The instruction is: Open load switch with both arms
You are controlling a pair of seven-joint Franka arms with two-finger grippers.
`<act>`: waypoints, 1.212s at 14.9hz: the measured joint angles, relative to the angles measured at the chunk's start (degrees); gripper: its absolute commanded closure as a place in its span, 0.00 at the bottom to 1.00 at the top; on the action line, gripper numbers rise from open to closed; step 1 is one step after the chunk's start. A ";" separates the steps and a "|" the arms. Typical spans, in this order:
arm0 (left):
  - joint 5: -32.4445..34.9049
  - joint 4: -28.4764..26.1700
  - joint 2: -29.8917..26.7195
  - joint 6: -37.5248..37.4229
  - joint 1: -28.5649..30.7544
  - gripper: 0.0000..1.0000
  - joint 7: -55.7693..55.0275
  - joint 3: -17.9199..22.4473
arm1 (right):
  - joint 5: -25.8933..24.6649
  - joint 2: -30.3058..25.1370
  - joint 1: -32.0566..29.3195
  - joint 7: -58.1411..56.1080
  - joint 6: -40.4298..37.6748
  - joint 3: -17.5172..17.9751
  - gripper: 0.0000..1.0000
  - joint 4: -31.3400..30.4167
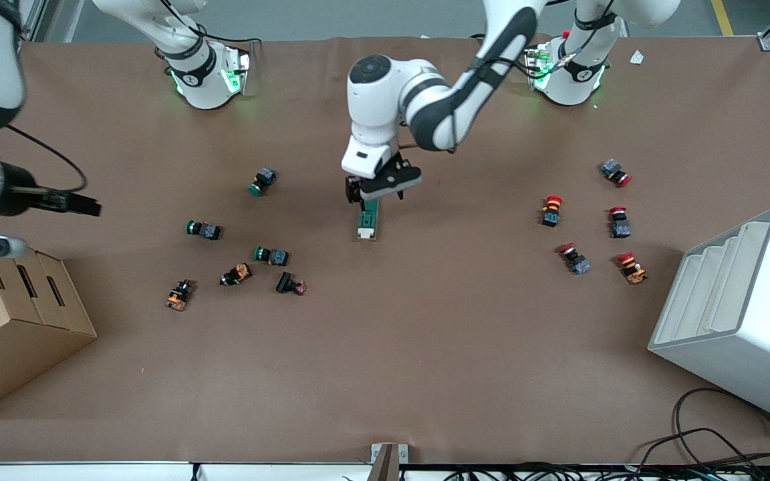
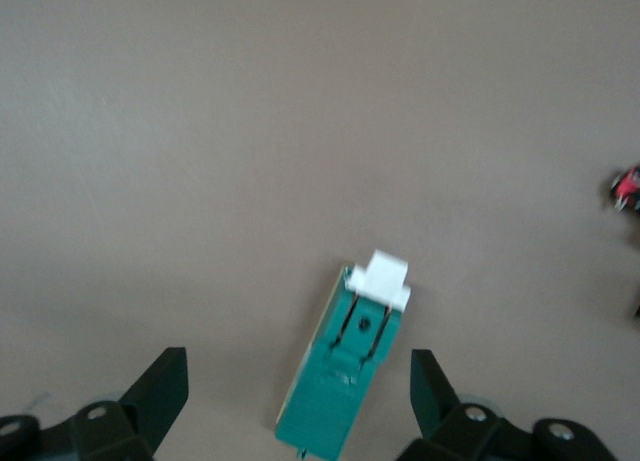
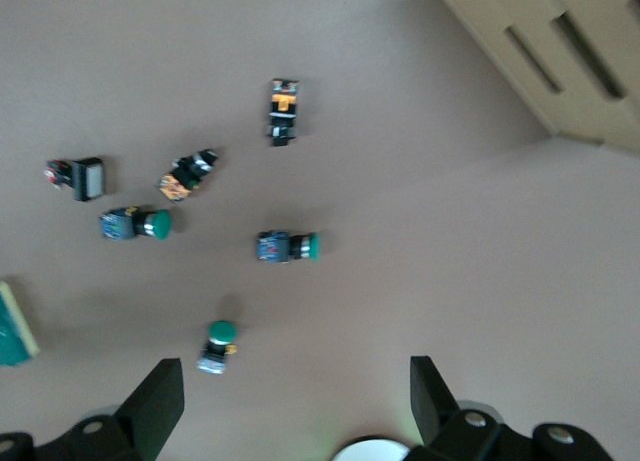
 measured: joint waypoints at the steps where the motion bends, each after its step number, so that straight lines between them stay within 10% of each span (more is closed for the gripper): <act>1: 3.25 -0.33 0.73 0.05 -1.71 0.05 -2.76 0.01 | 0.94 0.58 1.30 4.26 0.50 0.13 0.00 -0.05; 18: 57.90 -10.93 7.18 -0.03 -12.59 0.04 -39.40 -0.10 | 5.72 16.91 26.10 77.74 19.83 0.59 0.00 -0.02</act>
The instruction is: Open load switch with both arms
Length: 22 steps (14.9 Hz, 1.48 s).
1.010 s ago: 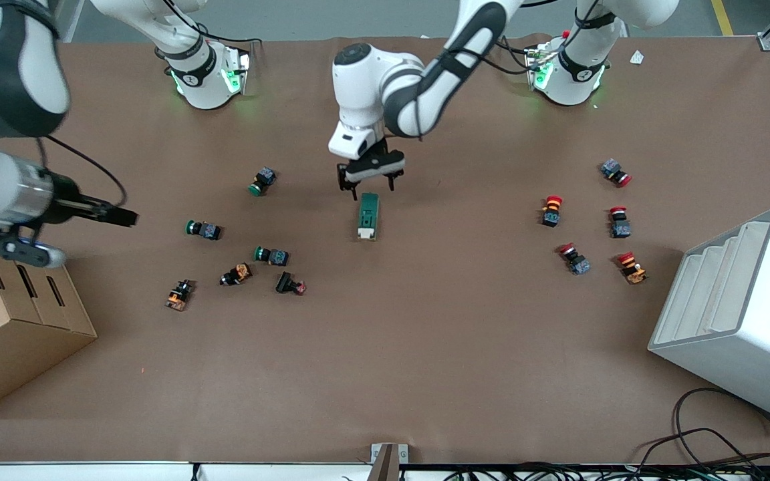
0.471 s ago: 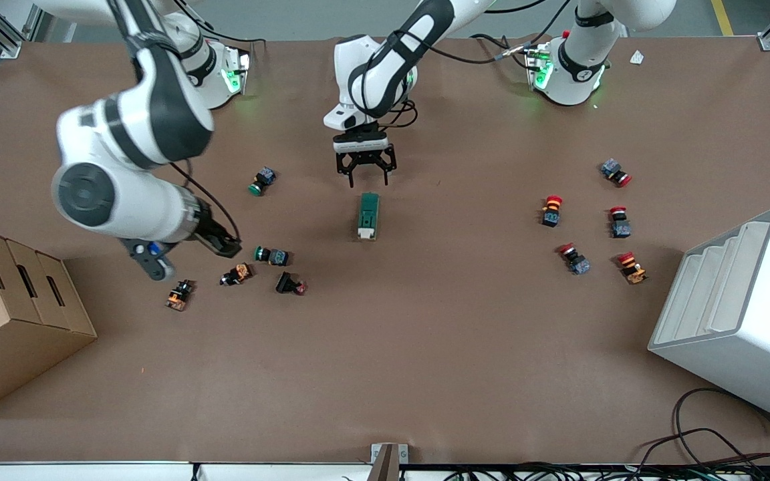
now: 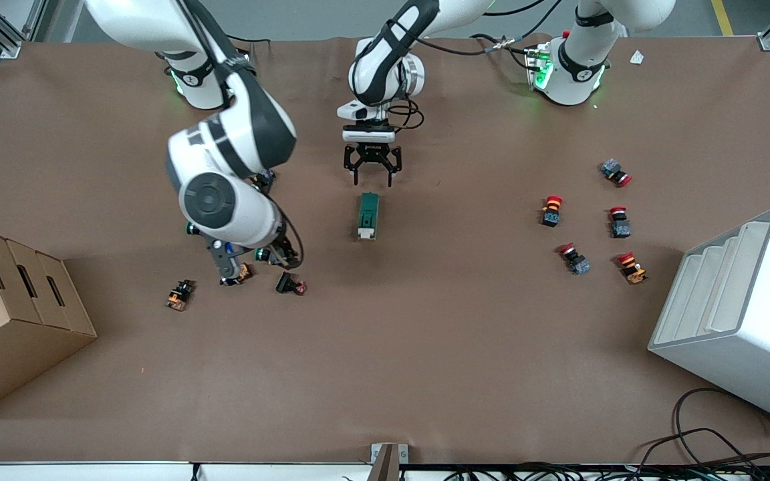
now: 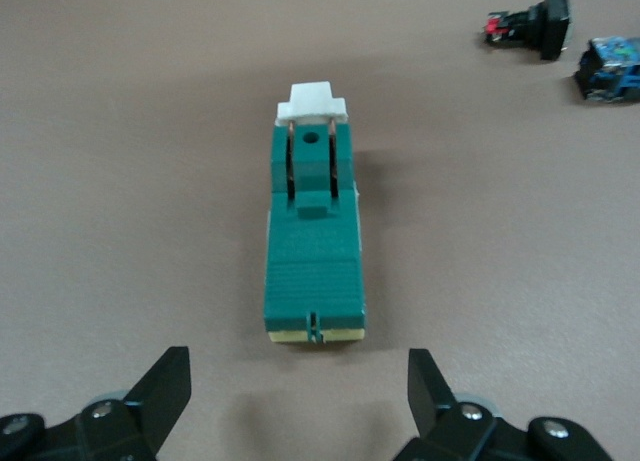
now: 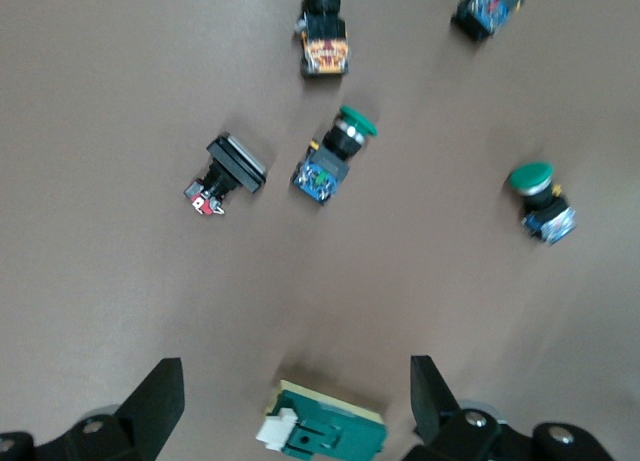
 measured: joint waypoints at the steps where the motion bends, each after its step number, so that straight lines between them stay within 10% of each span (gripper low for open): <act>1: 1.85 -0.10 0.47 -0.23 -0.19 0.04 -2.13 0.00 | 0.80 1.15 0.47 2.81 0.94 0.00 0.00 0.12; 22: 15.19 4.24 9.70 -18.82 -5.46 0.04 -17.68 0.04 | 8.48 17.03 10.07 23.60 10.11 1.99 0.00 3.17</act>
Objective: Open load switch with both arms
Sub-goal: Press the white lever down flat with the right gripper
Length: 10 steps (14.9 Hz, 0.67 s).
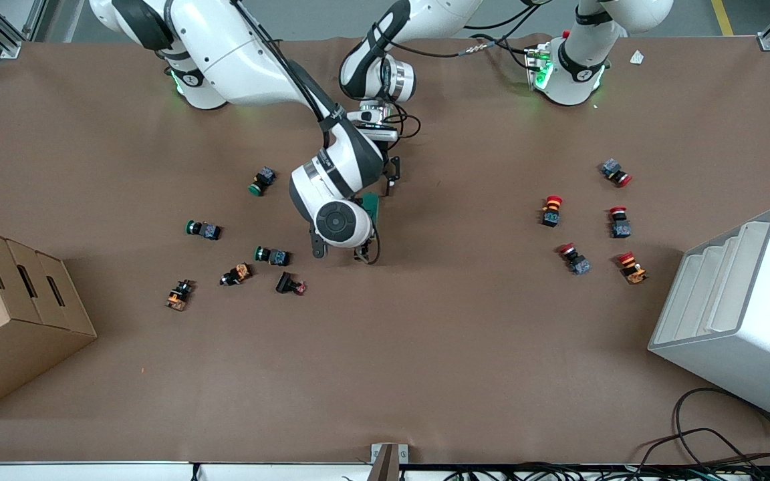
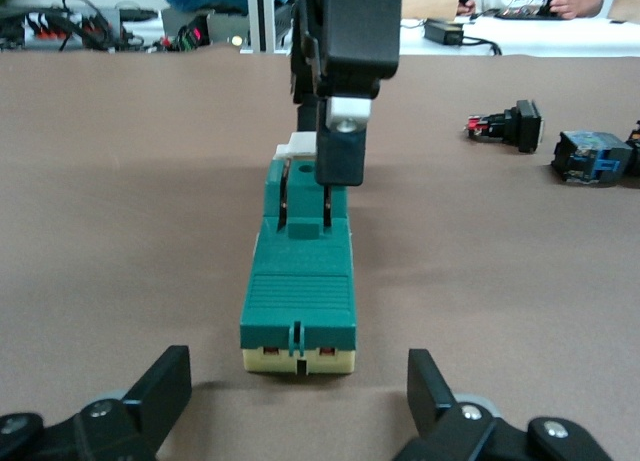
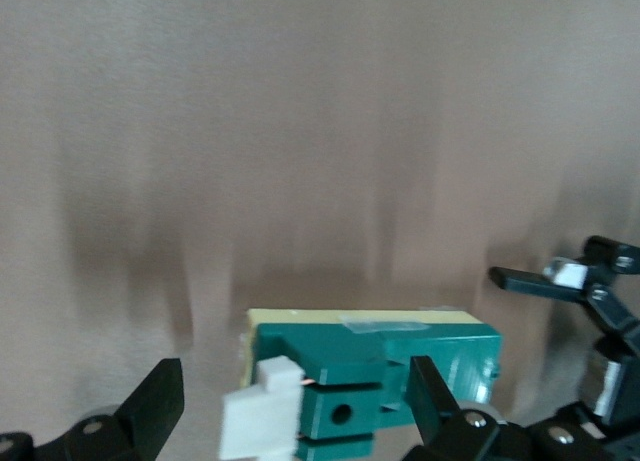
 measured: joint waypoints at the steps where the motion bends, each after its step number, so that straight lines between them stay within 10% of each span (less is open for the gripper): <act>1: 0.75 0.01 0.48 -1.16 -0.37 0.04 -0.11 0.00 | 0.01 0.00 0.00 0.02 -1.77 0.03 0.00 0.66; 10: 1.63 0.34 1.58 -3.85 -1.44 0.04 -0.58 0.16 | 0.04 -0.01 -0.18 0.08 -12.95 1.28 0.00 5.85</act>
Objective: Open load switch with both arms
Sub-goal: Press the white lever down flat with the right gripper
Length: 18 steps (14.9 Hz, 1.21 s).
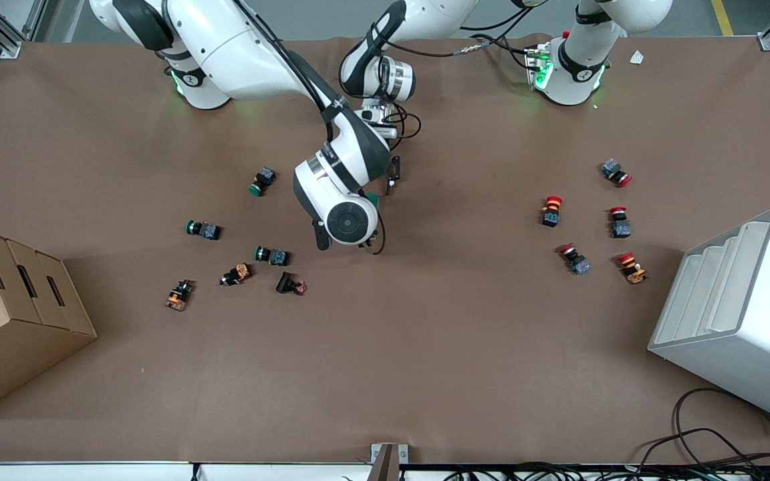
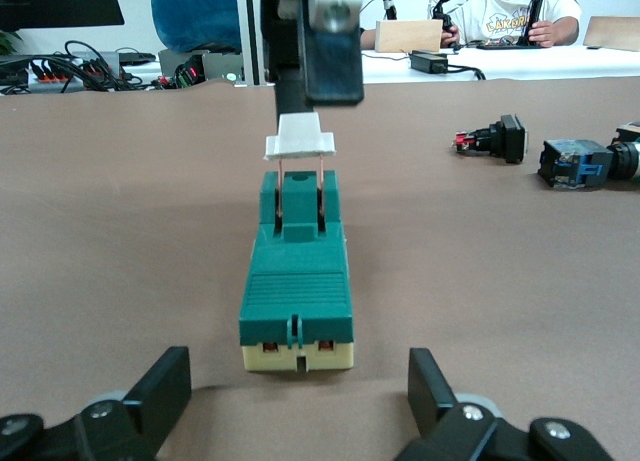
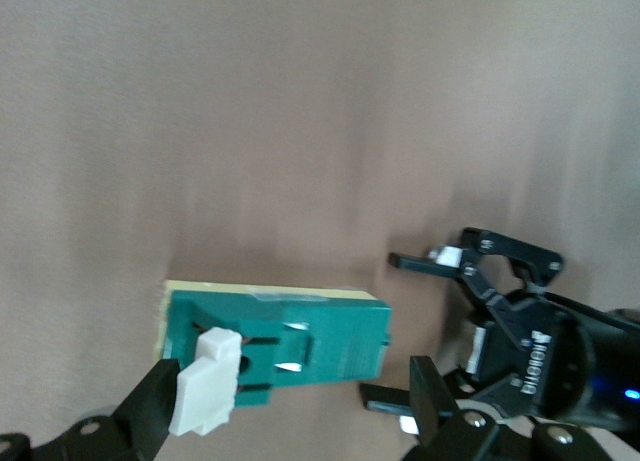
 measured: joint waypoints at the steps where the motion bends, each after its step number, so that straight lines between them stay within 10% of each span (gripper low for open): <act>1: 0.03 0.02 0.07 -0.18 -0.09 0.04 0.00 0.01 | 0.00 0.00 0.01 0.03 -1.09 0.26 0.00 0.37; 18: 0.05 0.03 0.31 -0.86 -0.33 0.01 -0.02 0.03 | 0.01 0.01 0.04 0.03 -9.16 2.20 0.00 2.76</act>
